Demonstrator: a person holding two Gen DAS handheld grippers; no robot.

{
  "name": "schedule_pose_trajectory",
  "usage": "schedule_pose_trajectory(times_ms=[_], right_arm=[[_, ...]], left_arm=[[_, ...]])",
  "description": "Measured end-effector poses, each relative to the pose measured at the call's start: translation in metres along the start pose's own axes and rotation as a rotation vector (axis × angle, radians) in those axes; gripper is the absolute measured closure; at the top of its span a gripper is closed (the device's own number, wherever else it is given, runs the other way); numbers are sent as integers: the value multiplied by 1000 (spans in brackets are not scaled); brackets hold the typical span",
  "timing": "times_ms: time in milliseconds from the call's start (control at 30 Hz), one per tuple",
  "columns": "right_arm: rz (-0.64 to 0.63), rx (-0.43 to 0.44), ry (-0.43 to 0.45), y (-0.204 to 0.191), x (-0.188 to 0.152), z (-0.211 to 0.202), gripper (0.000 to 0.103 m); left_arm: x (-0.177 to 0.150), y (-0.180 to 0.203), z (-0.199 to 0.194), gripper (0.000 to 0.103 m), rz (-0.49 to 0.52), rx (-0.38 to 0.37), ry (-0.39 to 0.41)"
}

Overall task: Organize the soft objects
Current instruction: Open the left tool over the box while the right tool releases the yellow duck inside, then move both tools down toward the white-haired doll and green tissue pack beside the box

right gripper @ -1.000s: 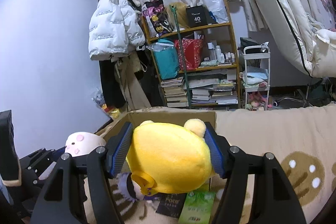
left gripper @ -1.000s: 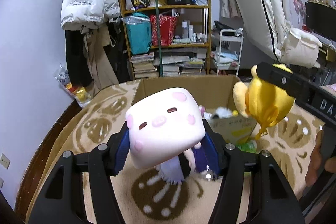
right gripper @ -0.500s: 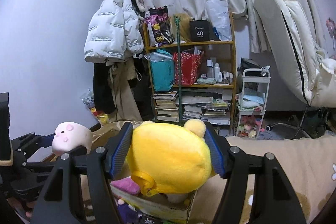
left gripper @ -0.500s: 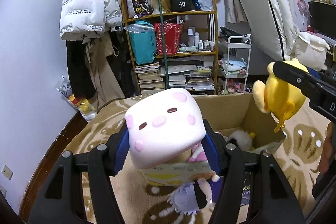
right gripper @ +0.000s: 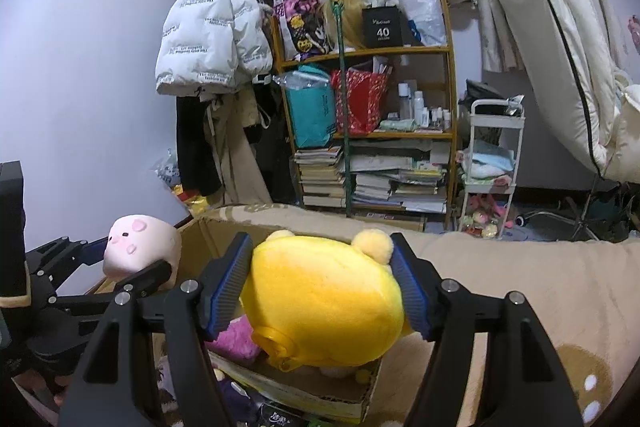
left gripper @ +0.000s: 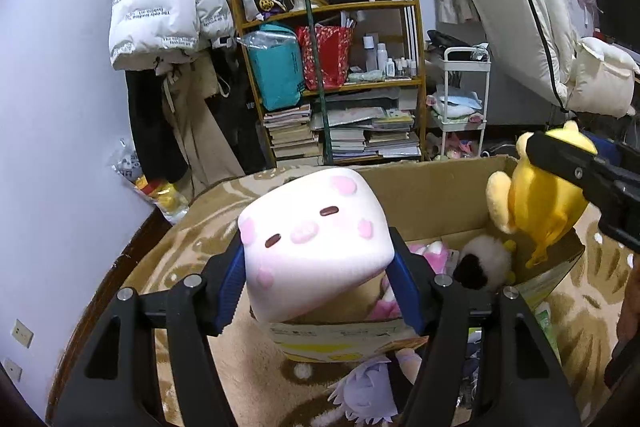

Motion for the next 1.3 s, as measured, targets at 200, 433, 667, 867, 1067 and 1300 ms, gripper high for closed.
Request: schedule_pose_trajectory(times_ms=[200, 433, 667, 867, 1067, 1300], right_arm=[[-3, 10, -43, -2, -11, 4, 29], [0, 14, -66, -2, -17, 4, 26], [-2, 17, -52, -5, -14, -2, 15], [2, 12, -38, -3, -9, -16, 10], [8, -12, -25, 1, -3, -30, 2], [34, -38, -12, 4, 6, -50, 0]], left_arm=[[-3, -4, 1, 33, -31, -11, -10], [-6, -5, -1, 26, -28, -6, -16], [2, -8, -15, 9, -9, 11, 27], [-1, -13, -21, 8, -21, 20, 10], [-4, -18, -33, 7, -19, 32, -6], [-3, -20, -51, 2, -40, 37, -8]])
Point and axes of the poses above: each gripper's, at about its wrist camera, not at the fingertips, and z roughly the way its jaws point, y to its right, x to its top, the point moved 8 cm from there along z, roughly the way its jaws point, and after that the axes turned 14 degrees about y, right-handed, at the moved point
